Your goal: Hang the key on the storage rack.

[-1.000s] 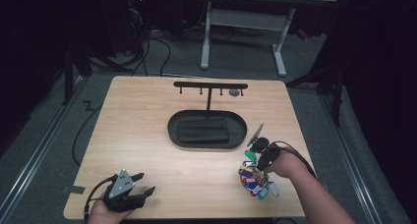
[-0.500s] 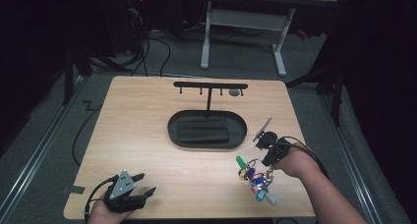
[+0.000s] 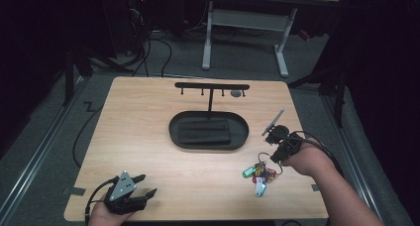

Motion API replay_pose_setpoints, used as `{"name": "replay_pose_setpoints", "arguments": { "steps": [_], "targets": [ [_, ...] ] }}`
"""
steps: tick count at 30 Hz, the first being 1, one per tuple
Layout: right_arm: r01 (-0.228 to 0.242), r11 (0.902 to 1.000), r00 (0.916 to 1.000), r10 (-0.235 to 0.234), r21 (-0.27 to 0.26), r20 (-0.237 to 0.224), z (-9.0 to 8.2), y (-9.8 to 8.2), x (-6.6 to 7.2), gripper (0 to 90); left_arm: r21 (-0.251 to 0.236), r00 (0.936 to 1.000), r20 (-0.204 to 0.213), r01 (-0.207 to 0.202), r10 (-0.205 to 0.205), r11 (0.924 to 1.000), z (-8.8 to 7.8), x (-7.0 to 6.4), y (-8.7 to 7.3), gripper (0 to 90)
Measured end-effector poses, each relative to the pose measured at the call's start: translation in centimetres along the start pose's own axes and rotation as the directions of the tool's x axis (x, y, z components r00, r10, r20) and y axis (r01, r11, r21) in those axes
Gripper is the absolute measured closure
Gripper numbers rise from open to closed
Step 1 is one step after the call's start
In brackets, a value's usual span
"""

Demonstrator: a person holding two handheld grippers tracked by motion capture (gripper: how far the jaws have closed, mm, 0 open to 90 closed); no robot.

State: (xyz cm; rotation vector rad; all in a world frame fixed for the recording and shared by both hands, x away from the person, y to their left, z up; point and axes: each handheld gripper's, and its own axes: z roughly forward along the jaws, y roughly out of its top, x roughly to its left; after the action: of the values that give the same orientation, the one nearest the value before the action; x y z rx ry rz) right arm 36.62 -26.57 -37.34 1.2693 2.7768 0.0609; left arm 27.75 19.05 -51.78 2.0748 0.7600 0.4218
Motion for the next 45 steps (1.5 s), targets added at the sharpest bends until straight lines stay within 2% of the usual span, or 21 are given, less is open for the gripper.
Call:
{"name": "replay_pose_setpoints", "arguments": {
  "steps": [1,7,10,11,14,15,22,23,25,27,30,35,38,39,40,43,44,45],
  "targets": [
    [-0.015,0.9999,0.9999,0.015,0.000,-0.006,-0.2,0.0,0.0,87.3,0.002,1.0000,0.001,0.003,-0.003,1.0000,0.0,0.0,0.0,37.7],
    [-0.008,0.9998,1.0000,0.008,-0.016,-0.001,-1.3,-0.1,-0.2,87.2,-0.002,1.0000,-0.001,0.006,-0.006,1.0000,-0.1,-0.1,0.0,37.7],
    [0.004,0.9999,1.0000,-0.004,-0.014,0.005,-1.8,-0.1,-0.2,87.2,-0.002,1.0000,0.000,0.008,-0.008,1.0000,0.0,-0.1,0.0,37.7],
    [0.021,0.9996,0.9998,-0.021,-0.018,0.001,-2.5,0.0,-0.2,87.2,-0.005,1.0000,0.000,0.009,-0.009,1.0000,-0.1,-0.1,0.0,37.6],
    [0.019,0.9996,0.9998,-0.019,-0.022,-0.002,-3.2,0.2,-0.1,87.3,-0.006,1.0000,-0.002,0.008,-0.008,0.9999,-0.1,-0.1,0.0,37.6],
    [0.012,0.9995,0.9999,-0.012,-0.031,-0.007,-3.9,0.4,-0.1,87.3,-0.006,0.9999,0.000,0.010,-0.010,0.9999,-0.1,-0.1,0.0,37.6],
    [0.022,0.9986,0.9997,-0.022,-0.049,-0.007,-5.8,1.2,0.1,87.2,-0.007,0.9999,0.004,0.009,-0.009,0.9999,0.0,-0.1,-0.1,37.7],
    [0.040,0.9976,0.9992,-0.040,-0.057,-0.006,-6.1,1.4,0.0,87.2,-0.007,1.0000,0.003,0.008,-0.008,0.9999,0.0,-0.1,-0.1,37.7],
    [0.033,0.9972,0.9994,-0.033,-0.068,0.000,-7.2,1.9,-0.2,87.2,-0.009,0.9999,0.004,0.009,-0.009,0.9999,0.0,-0.1,-0.1,37.6],
    [0.026,0.9972,0.9997,-0.026,-0.070,0.002,-7.4,2.0,-0.2,87.2,-0.009,0.9999,0.005,0.009,-0.009,0.9999,0.0,0.0,-0.1,37.6],
    [0.036,0.9960,0.9993,-0.035,-0.082,0.013,-8.3,2.9,-0.5,87.2,-0.008,0.9999,0.006,0.008,-0.008,0.9999,0.1,0.0,-0.1,37.4],
    [0.046,0.9953,0.9989,-0.045,-0.085,0.006,-8.7,3.9,-0.9,87.2,-0.008,0.9999,0.008,0.006,-0.006,0.9999,0.1,0.0,-0.1,37.4],
    [0.015,0.9969,0.9999,-0.014,-0.077,0.010,-8.8,4.6,-0.9,87.2,-0.010,1.0000,0.008,0.005,-0.005,0.9999,0.0,0.0,-0.2,37.4],
    [0.033,0.9961,0.9994,-0.032,-0.082,0.011,-8.8,4.9,-1.1,87.2,-0.010,1.0000,0.008,0.005,-0.005,0.9999,0.0,0.0,-0.2,37.4],
    [0.022,0.9964,0.9997,-0.022,-0.082,0.011,-8.9,5.0,-1.1,87.2,-0.011,1.0000,0.008,0.006,-0.006,0.9999,0.0,0.0,-0.2,37.3],
    [0.033,0.9953,0.9994,-0.032,-0.091,0.013,-8.9,5.5,-1.4,87.2,-0.010,0.9999,0.008,0.008,-0.008,0.9999,0.1,0.0,-0.2,37.3],
    [0.017,0.9958,0.9998,-0.017,-0.090,0.011,-8.9,5.8,-1.5,87.2,-0.009,0.9999,0.008,0.009,-0.008,0.9999,0.0,0.0,-0.2,37.2],
    [0.030,0.9950,0.9995,-0.029,-0.095,0.010,-8.8,6.0,-1.6,87.2,-0.010,0.9999,0.009,0.009,-0.009,0.9999,0.0,0.0,-0.2,37.2]
  ]
}}
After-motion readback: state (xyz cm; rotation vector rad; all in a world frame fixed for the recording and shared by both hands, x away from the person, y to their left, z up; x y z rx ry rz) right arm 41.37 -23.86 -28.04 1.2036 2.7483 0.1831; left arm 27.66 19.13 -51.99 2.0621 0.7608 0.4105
